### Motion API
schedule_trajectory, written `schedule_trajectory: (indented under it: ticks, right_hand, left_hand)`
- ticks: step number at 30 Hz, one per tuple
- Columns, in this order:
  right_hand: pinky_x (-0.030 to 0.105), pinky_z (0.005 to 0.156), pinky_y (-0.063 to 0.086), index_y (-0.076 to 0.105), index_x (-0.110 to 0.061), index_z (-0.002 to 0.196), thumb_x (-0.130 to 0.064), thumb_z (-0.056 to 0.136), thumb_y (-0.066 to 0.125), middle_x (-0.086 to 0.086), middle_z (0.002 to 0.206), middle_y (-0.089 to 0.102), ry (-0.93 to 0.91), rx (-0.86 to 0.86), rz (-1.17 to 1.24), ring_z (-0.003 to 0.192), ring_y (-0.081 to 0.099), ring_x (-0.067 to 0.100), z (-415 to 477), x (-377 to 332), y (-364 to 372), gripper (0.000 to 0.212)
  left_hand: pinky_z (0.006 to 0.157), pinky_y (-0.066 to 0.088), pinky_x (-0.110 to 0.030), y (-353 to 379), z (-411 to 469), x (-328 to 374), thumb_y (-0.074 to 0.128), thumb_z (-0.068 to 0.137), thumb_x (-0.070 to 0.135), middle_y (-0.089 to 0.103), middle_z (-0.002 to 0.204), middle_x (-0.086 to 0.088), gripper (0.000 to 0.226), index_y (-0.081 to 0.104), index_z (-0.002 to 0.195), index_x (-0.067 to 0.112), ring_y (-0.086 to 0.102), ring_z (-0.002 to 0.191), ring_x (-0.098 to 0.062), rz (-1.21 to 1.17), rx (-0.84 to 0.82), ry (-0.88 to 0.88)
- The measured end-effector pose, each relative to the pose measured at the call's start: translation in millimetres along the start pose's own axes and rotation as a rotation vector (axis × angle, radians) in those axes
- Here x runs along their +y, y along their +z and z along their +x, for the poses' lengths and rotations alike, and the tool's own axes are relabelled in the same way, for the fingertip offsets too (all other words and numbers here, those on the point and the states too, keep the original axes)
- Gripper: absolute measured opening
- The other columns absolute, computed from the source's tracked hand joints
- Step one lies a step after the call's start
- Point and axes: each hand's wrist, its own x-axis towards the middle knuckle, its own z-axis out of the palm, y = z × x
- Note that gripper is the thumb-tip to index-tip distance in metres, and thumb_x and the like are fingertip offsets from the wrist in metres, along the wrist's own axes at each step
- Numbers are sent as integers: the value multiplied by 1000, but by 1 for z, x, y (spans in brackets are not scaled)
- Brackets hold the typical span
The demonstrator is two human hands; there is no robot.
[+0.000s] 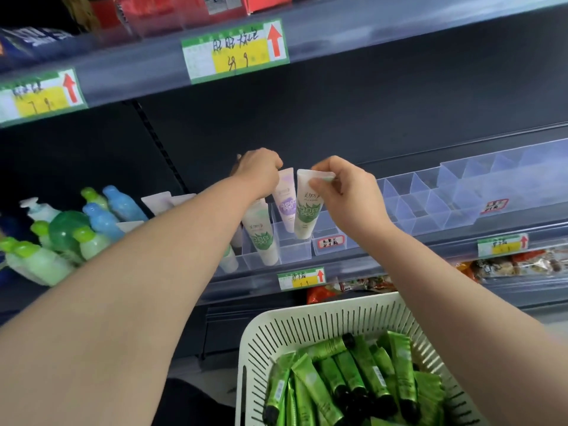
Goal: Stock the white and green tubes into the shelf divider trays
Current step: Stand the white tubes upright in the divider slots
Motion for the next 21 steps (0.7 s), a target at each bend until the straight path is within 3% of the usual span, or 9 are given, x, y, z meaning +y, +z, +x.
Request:
schedule_trajectory:
  ticks: [2, 5, 7, 10, 13, 19, 21]
  right_hand:
    - [31, 59, 48, 61, -23, 96, -21, 91, 57, -8, 80, 62, -14, -15, -41, 69, 55, 9, 7, -3, 10, 6]
    - [28, 60, 42, 60, -21, 100, -22, 92, 55, -6, 83, 61, -21, -69, -140, 72, 54, 14, 16, -5, 24, 10]
    - [28, 62, 41, 60, -20, 103, -21, 93, 53, -2, 92, 64, -14, -143, -234, 80, 56, 18, 17, -1, 35, 13]
    - [31, 68, 48, 58, -16, 110, -19, 96, 49, 6, 110, 65, 19, -215, -307, 92, 60, 24, 14, 5, 48, 17]
    - [42, 77, 54, 54, -13, 114, -16, 96, 46, 9, 113, 63, 46, -201, -305, 97, 59, 28, 10, 3, 51, 20]
    - [35, 70, 49, 49, -14, 124, -12, 94, 44, 8, 123, 57, 3, -218, -336, 102, 57, 28, -1, -1, 52, 31]
    - [37, 76, 51, 47, -15, 127, -10, 92, 46, 9, 126, 55, 0, -227, -347, 105, 55, 28, -4, 0, 53, 35]
  left_hand:
    - [92, 51, -43, -8, -8, -8, 46, 88, 1, 60, 95, -3, 29, 65, 87, 23, 52, 87, -28, -82, 74, 14]
    - [93, 50, -42, -19, -31, -21, 45, 92, 0, 65, 117, -1, 41, 66, 118, 24, 58, 109, -25, -131, 115, 50]
    - [97, 47, -41, -23, -49, -29, 43, 94, 3, 65, 124, 0, 42, 63, 124, 23, 56, 117, -22, -144, 146, 82]
    - [98, 46, -37, -29, -78, -40, 41, 97, 8, 65, 124, 3, 38, 65, 122, 24, 56, 117, -19, -166, 190, 105]
    - [99, 44, -38, -27, -107, -48, 43, 98, 9, 65, 123, 4, 35, 67, 118, 24, 55, 116, -17, -154, 220, 160]
    - [96, 48, -35, 3, -152, -72, 49, 96, 5, 68, 116, 3, 31, 69, 115, 19, 59, 110, -14, -190, 231, 255]
    - [97, 46, -30, 14, -163, -76, 49, 97, 6, 67, 118, 4, 31, 68, 116, 20, 58, 113, -12, -191, 209, 244]
